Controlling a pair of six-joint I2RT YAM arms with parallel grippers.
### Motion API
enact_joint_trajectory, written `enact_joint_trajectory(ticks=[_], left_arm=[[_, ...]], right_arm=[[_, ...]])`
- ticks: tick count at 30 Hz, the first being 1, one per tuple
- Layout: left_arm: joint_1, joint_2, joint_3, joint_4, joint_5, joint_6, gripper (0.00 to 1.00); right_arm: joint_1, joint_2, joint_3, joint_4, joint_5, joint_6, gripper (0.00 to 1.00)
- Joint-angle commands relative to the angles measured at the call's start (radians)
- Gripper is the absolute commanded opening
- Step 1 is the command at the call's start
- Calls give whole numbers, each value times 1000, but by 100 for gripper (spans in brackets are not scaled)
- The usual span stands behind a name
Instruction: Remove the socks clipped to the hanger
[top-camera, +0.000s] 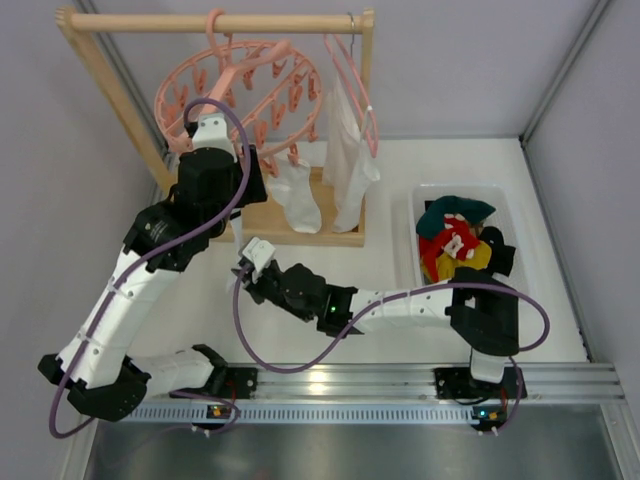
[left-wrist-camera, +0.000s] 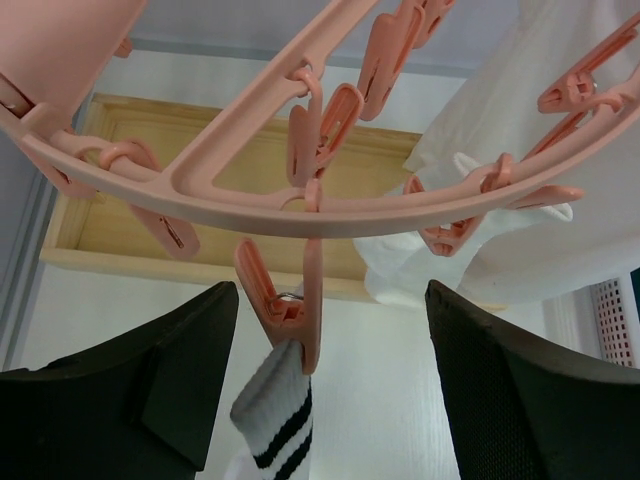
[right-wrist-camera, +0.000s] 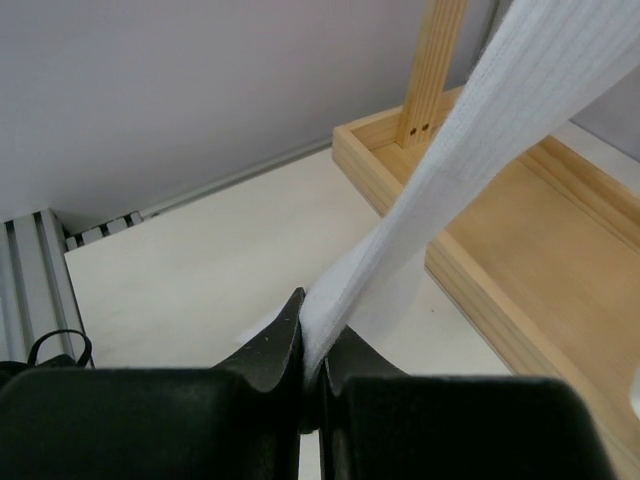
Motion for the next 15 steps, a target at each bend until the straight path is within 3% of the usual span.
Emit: enact_joint_trajectory(ticks=[1, 5, 10, 15], left_arm=[[9, -7, -13, 78, -25, 21, 79], [23, -7, -30, 101, -19, 27, 69], [37, -1, -35, 122, -6, 21, 66], [46, 10, -32, 136, -12, 26, 50]], right_arm=[[26, -57, -6, 29, -54, 14, 0], [26, -74, -16, 36, -72, 14, 0], [24, -79, -24, 39, -83, 46, 0], [26, -79, -36, 42, -89, 50, 0]])
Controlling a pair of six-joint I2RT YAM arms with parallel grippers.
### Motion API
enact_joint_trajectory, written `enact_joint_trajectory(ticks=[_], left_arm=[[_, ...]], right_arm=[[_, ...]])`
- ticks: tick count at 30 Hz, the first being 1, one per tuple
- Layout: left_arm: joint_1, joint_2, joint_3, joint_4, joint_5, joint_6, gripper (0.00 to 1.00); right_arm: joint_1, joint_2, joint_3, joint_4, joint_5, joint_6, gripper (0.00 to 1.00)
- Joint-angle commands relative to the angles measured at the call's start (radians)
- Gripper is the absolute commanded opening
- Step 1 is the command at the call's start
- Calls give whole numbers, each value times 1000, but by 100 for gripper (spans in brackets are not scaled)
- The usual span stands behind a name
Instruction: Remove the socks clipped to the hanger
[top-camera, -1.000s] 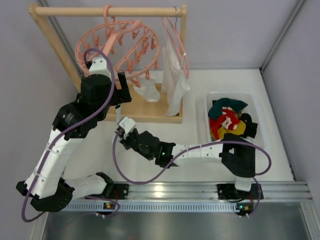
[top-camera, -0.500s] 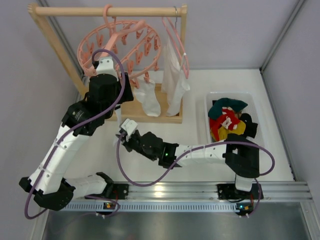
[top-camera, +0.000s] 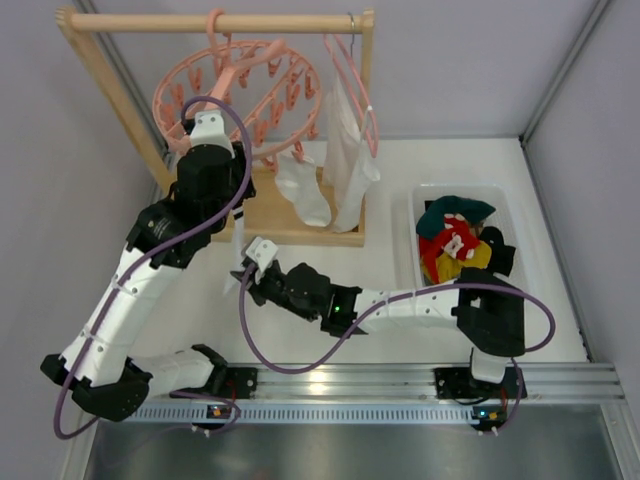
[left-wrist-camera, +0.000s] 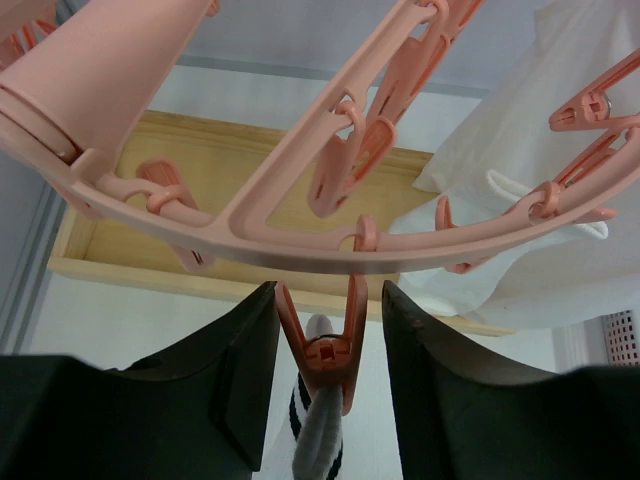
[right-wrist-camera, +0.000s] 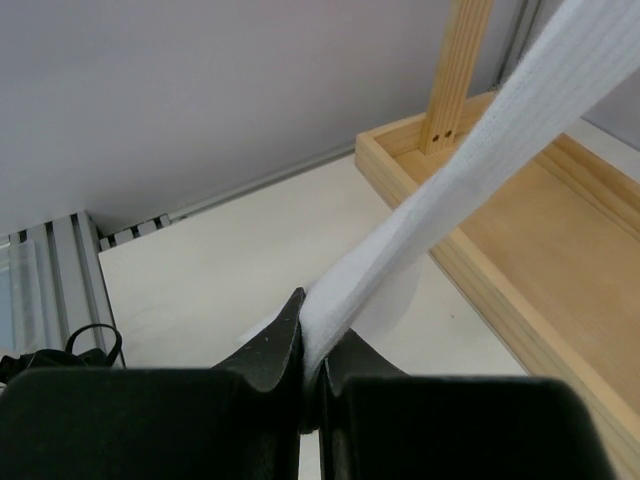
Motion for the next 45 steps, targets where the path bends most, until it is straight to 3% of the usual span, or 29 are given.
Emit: enact_joint_trajectory(ticks=[1, 7, 13, 18, 20, 22, 25, 27, 28, 30, 36, 37, 43, 45], left_arm=[[15, 9, -1, 73, -8, 10, 48], [35, 9, -13, 80, -8, 1, 20], [52, 14, -13, 78, 3, -4, 15], [57, -27, -42, 77, 4, -5, 42], [57, -62, -65, 77, -4, -2, 55], [58, -93, -91, 76, 7, -7, 60], [58, -158, -116, 75, 48, -18, 72], [58, -208, -151, 73, 59, -18, 94], [57, -228, -185, 73, 70, -18, 98], [58, -289, -220, 73, 78, -9, 98], [57, -469, -366, 66, 108, -9, 98], [58, -489, -400, 63, 113, -9, 98], [57, -592, -522, 61, 96, -1, 98], [57, -593, -549, 63, 87, 1, 98]], right_arm=[[26, -47, -21, 38, -37, 22, 0], [26, -68, -50, 55, -46, 30, 0], [27, -131, -127, 73, -14, 48, 0], [30, -287, -188, -161, 226, 130, 0], [23, -399, -201, -388, 278, 206, 0], [-3, -518, -230, -591, 317, 281, 0], [-54, -680, -280, -759, 353, 354, 0], [-77, -758, -299, -900, 386, 380, 0], [-104, -831, -300, -956, 394, 406, 0], [-144, -898, -299, -1091, 413, 429, 0], [-497, -1024, -273, -1261, 321, 382, 0], [-599, -1012, -268, -1267, 287, 360, 0], [-886, -963, -352, -1223, 165, 335, 0], [-1007, -938, -432, -1167, 23, 335, 3]])
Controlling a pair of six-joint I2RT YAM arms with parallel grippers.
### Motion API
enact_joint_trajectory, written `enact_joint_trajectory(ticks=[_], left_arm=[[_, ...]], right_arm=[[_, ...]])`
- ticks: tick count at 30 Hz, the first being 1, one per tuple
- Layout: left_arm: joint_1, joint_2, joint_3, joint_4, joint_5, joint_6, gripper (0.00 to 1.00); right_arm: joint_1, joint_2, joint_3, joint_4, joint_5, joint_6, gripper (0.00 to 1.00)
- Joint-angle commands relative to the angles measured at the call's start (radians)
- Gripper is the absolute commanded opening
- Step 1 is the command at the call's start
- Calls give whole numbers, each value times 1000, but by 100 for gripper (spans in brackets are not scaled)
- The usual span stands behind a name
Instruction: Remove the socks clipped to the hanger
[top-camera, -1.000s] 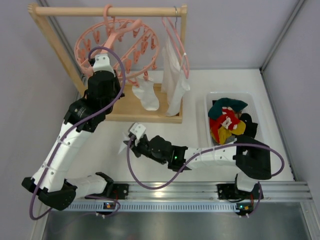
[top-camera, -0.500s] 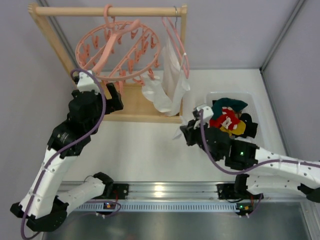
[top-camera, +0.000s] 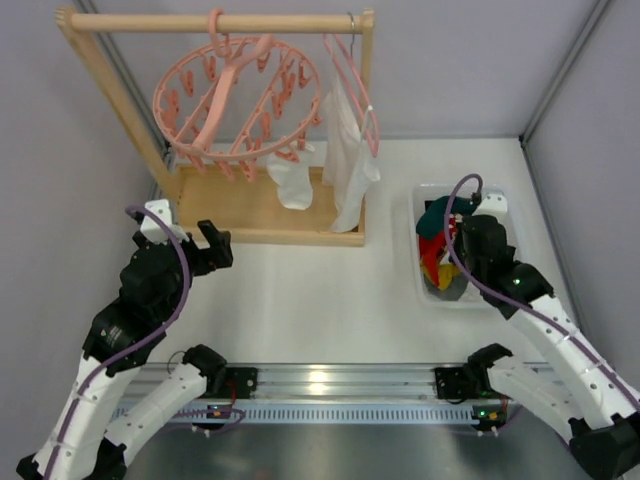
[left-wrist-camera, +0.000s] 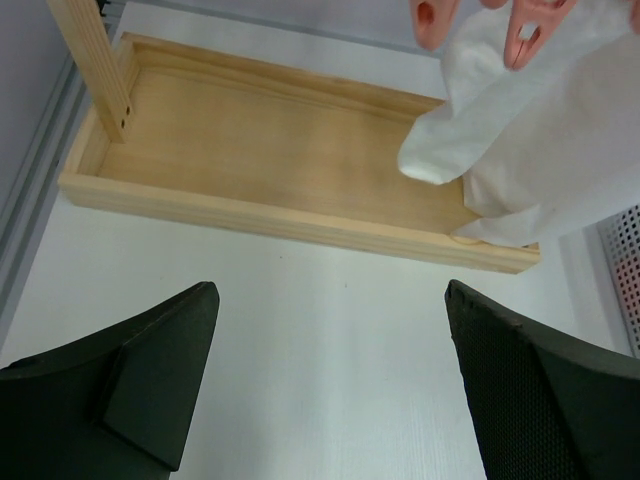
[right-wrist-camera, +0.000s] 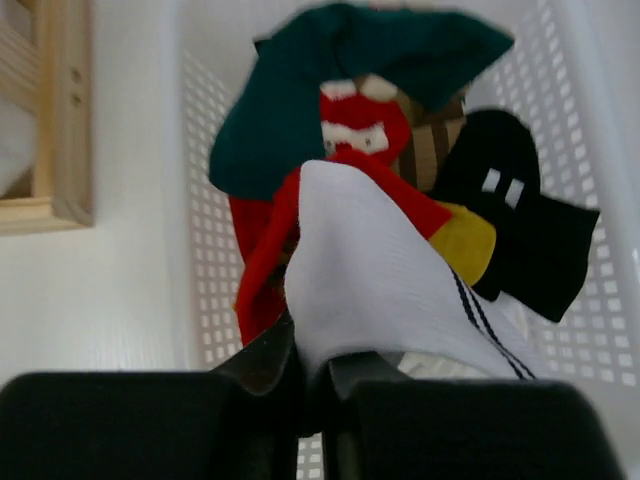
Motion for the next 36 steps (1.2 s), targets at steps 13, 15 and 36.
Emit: enact_joint_trajectory(ticks=[13, 15, 36], left_arm=[[5, -24, -166, 34, 3, -41, 98], [3, -37, -172, 36, 5, -47, 98], [5, -37, -182, 36, -28, -55, 98]], right_arm=[[-266, -24, -33, 71, -284, 13, 99], [-257, -74, -30, 66, -269, 13, 99], [292, 13, -26, 517, -611, -12, 90]])
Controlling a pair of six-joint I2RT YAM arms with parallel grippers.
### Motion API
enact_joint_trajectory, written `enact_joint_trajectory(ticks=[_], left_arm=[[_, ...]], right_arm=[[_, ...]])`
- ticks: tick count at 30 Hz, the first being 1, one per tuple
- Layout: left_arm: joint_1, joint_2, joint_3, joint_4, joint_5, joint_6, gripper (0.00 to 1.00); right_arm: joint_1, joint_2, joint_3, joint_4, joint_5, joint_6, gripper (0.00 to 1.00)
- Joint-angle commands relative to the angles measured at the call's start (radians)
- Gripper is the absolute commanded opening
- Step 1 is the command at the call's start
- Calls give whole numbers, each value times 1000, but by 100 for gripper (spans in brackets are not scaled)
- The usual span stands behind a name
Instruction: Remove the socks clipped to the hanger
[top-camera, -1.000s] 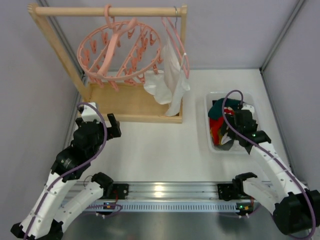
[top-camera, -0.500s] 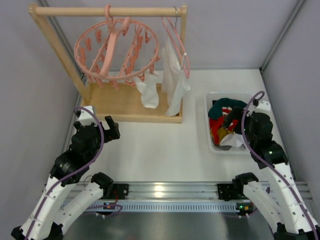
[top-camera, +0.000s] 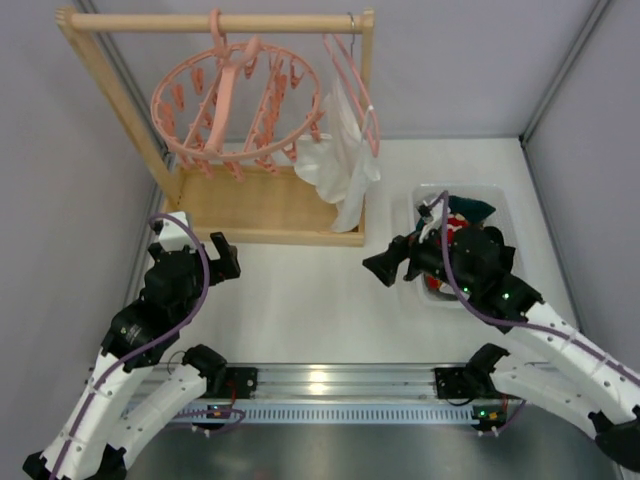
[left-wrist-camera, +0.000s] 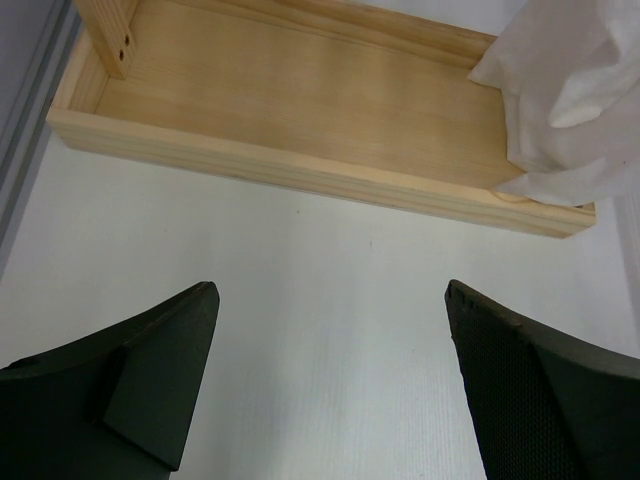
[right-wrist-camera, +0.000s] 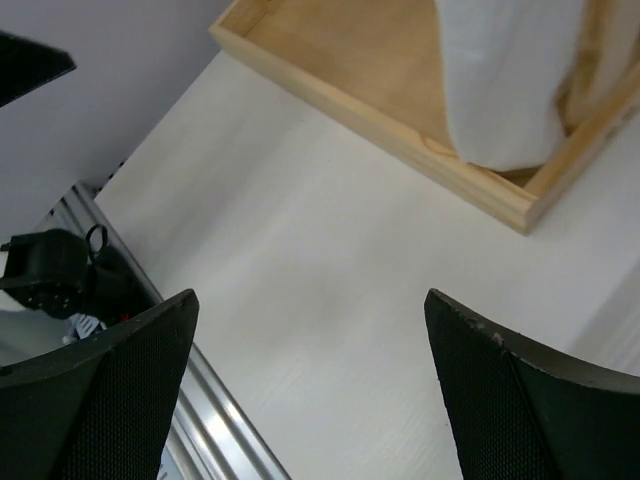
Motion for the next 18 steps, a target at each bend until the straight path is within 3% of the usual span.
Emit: enact_joint_trajectory(ticks=[1, 8, 11, 18], left_arm=[[5, 8, -7, 37, -16, -13, 98], [3, 15, -8, 37, -10, -15, 98], [3, 20, -10, 35, -7, -13, 98], [3, 8, -12, 35, -8, -15, 98]], right_arm=[[129, 110, 84, 172, 69, -51, 89], [327, 441, 250, 304, 267, -147, 81], [364, 546, 326, 359, 355, -196, 76], [352, 732, 487, 433, 598, -247, 75]])
